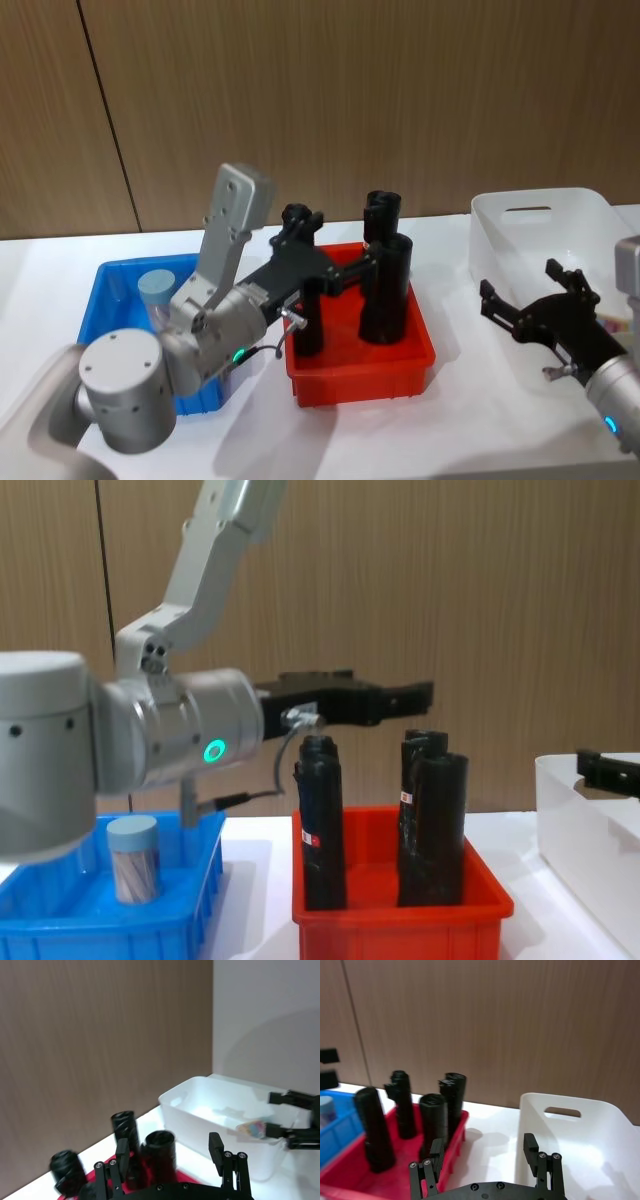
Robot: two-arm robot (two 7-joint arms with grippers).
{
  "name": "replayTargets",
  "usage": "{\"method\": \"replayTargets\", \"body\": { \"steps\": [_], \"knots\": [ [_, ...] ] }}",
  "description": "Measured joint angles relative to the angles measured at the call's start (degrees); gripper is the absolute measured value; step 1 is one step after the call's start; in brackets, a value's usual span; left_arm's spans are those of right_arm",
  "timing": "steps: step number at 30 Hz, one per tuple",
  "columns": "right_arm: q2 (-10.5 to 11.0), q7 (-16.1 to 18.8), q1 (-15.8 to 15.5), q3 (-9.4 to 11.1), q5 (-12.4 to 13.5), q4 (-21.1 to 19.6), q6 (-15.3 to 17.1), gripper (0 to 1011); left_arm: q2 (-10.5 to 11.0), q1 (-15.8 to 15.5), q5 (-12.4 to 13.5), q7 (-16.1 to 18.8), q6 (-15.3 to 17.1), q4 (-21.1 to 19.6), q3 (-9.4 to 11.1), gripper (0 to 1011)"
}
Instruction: Pick the cotton swabs from the blue box and place them into the white box.
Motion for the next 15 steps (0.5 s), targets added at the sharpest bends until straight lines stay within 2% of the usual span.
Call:
{"method": "replayTargets", "body": {
  "steps": [6, 15],
  "knots": [
    [0.54, -0.15, -2.98, -1.16, 1.01, -4.24, -1.05, 1002, 1.67, 2.67, 1.59, 4.06, -0.92, -2.93, 0.20, 1000],
    [0.87, -0.24, -4.94, -1.93, 1.62, -6.99, -1.65, 1002, 4.51, 7.30, 4.27, 10.93, -2.45, -7.88, 0.56, 1000]
  ]
}}
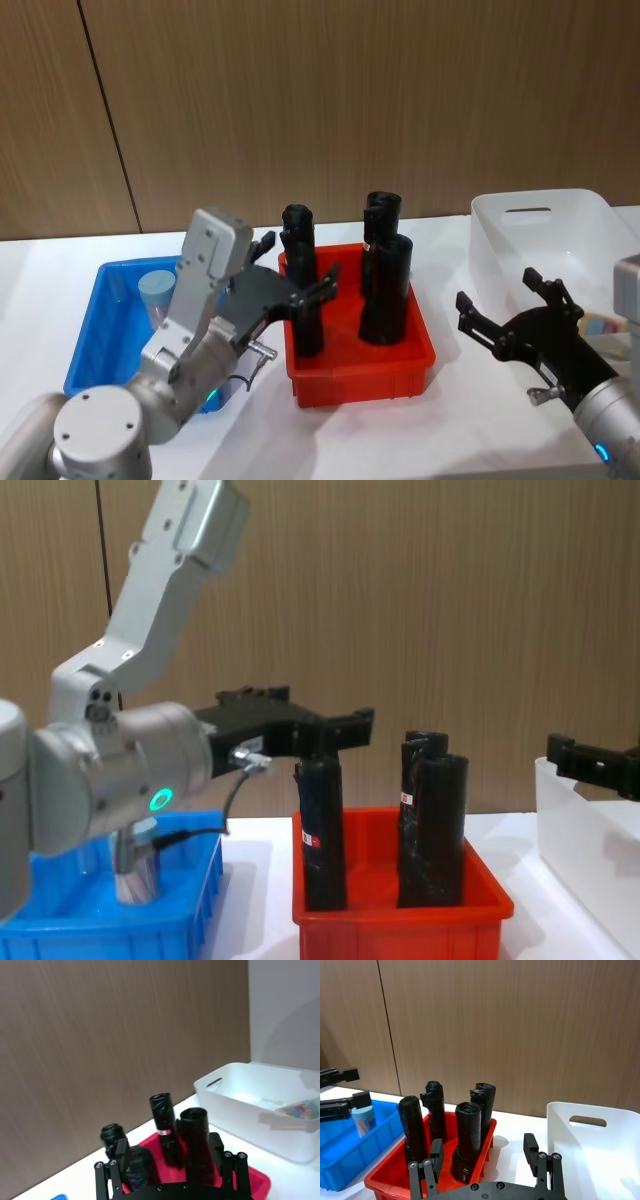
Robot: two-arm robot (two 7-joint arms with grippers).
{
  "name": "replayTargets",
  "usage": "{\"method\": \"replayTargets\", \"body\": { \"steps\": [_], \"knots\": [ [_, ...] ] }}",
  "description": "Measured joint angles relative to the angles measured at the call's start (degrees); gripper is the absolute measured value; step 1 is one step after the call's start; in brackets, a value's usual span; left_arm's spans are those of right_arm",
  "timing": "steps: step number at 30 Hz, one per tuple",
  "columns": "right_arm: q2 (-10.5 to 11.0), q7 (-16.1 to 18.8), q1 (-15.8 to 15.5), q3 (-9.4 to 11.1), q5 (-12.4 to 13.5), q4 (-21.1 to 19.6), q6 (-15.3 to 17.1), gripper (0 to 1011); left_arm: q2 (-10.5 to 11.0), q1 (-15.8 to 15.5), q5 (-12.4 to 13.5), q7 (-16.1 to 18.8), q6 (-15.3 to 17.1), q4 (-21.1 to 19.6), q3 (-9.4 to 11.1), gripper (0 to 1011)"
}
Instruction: Pick the cotton swabs from the blue box and place them into the white box.
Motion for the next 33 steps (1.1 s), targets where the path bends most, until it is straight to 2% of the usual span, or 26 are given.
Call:
{"method": "replayTargets", "body": {
  "steps": [10, 14, 27, 33],
  "knots": [
    [-0.04, 0.01, -0.11, -0.02, 0.03, -0.16, -0.03, 1002, 3.13, 5.07, 2.99, 7.57, -1.66, -5.47, 0.38, 1000],
    [-0.04, 0.02, -0.10, -0.01, 0.03, -0.16, -0.03, 1002, 3.81, 6.13, 3.64, 9.20, -2.05, -6.67, 0.46, 1000],
    [-0.21, 0.43, 0.28, -0.01, -0.21, 0.32, 0.04, 1002, 4.17, 6.70, 3.97, 10.08, -2.25, -7.29, 0.48, 1000],
    [-0.90, 1.89, 2.02, -0.11, -1.40, 2.62, 0.45, 1002, 4.17, 6.70, 3.96, 10.08, -2.24, -7.28, 0.46, 1000]
  ]
}}
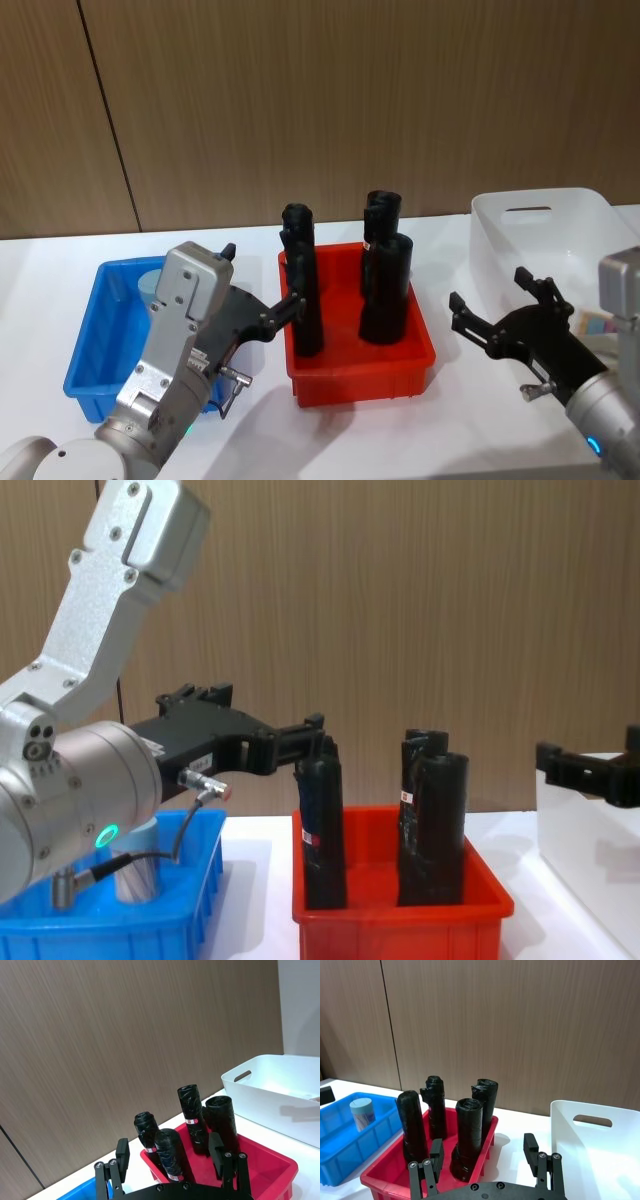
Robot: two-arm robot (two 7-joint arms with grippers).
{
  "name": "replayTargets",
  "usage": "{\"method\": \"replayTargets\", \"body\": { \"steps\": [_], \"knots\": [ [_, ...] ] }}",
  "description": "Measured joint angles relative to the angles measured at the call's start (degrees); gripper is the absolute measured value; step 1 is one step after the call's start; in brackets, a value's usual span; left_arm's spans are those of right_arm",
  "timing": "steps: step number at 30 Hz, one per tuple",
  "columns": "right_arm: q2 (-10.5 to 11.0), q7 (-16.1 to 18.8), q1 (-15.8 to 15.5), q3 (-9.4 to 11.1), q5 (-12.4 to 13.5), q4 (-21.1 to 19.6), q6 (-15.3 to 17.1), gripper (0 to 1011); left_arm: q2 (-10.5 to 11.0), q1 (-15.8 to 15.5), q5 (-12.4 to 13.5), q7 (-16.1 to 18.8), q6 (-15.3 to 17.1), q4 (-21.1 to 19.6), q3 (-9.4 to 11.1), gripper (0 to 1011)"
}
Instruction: Pick the cotton swabs from the blue box and place them into the white box.
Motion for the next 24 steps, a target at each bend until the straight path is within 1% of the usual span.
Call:
{"method": "replayTargets", "body": {
  "steps": [1, 4, 8, 13, 16, 17, 24],
  "knots": [
    [0.00, 0.00, 0.00, 0.00, 0.00, 0.00, 0.00, 1002, 0.00, 0.00, 0.00, 0.00, 0.00, 0.00, 0.00, 1000],
    [-0.54, 1.20, 1.54, -0.06, -0.59, 2.02, 0.20, 1002, 0.00, 0.00, -0.01, 0.00, 0.02, 0.02, 0.00, 1000],
    [-0.96, 2.36, 2.78, -0.10, -1.08, 3.55, 0.41, 1002, 0.00, 0.00, -0.01, 0.00, 0.03, 0.03, 0.00, 1000],
    [-2.06, 4.83, 5.87, -0.23, -2.04, 7.43, 0.58, 1002, 0.00, 0.00, -0.02, 0.00, 0.04, 0.03, 0.00, 1000],
    [-2.47, 5.89, 7.03, -0.28, -2.42, 8.93, 0.59, 1002, 0.00, 0.00, -0.01, -0.01, 0.04, 0.03, 0.00, 1000],
    [-2.81, 6.52, 8.02, -0.31, -2.67, 10.00, 0.60, 1002, 0.00, 0.00, -0.01, -0.01, 0.04, 0.03, 0.00, 1000],
    [-4.14, 9.58, 11.98, -0.41, -3.36, 15.43, 0.36, 1002, 0.00, 0.00, -0.01, -0.01, 0.03, 0.03, 0.00, 1000]
  ]
}}
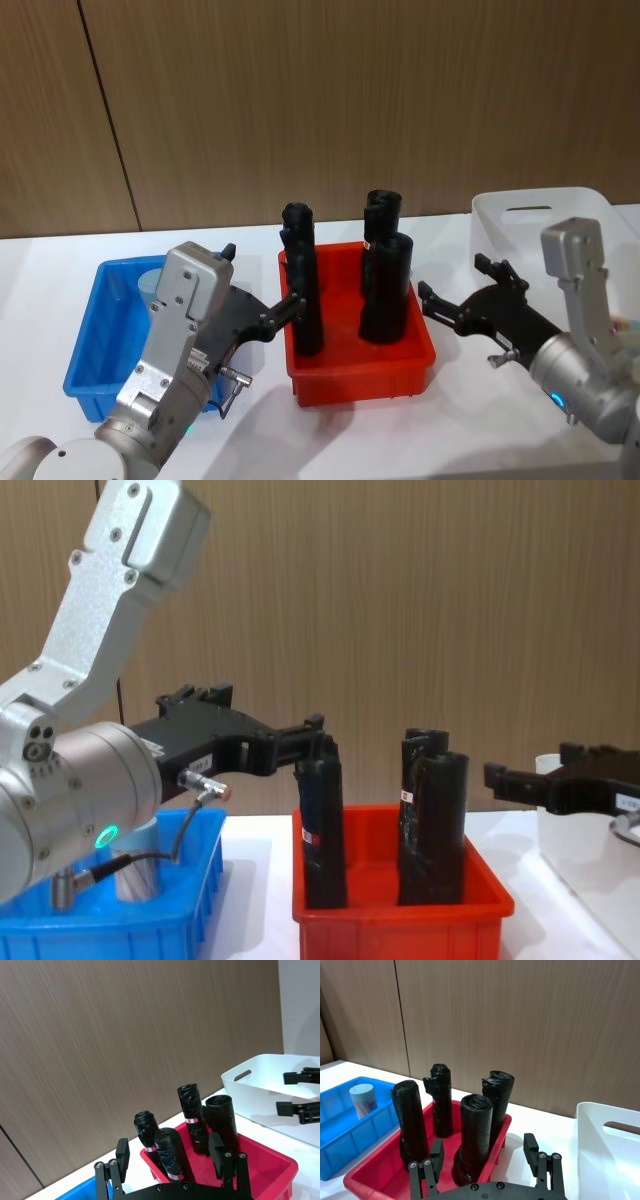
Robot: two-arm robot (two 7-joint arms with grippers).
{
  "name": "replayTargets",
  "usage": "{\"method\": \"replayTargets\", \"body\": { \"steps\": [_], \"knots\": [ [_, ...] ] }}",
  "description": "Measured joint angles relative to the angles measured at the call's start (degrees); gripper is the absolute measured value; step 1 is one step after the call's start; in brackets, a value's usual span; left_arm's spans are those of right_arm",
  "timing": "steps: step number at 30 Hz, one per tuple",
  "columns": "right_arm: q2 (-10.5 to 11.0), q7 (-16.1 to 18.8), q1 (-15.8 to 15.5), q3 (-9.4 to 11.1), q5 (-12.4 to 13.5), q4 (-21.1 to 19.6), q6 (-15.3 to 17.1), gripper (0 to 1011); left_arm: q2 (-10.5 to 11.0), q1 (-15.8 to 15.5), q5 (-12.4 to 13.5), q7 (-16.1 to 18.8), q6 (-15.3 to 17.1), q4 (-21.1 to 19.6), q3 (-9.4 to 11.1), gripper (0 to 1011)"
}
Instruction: Pick the cotton swabs from the blue box and place them into the white box.
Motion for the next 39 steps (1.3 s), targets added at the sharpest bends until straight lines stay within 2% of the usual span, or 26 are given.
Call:
{"method": "replayTargets", "body": {
  "steps": [19, 29, 39],
  "knots": [
    [-3.04, 8.76, 10.43, -0.01, -0.13, 14.83, -1.61, 1002, 0.00, 0.00, 0.00, 0.00, -0.01, 0.00, 0.00, 1000],
    [-4.56, 13.66, 15.87, 0.19, 1.94, 23.48, -3.25, 1002, 0.00, 0.00, 0.00, 0.00, -0.01, 0.00, 0.00, 999],
    [-5.62, 16.69, 19.59, 0.22, 3.38, 29.59, -5.02, 1002, 0.00, 0.00, 0.00, 0.00, -0.01, 0.00, 0.00, 1000]
  ]
}}
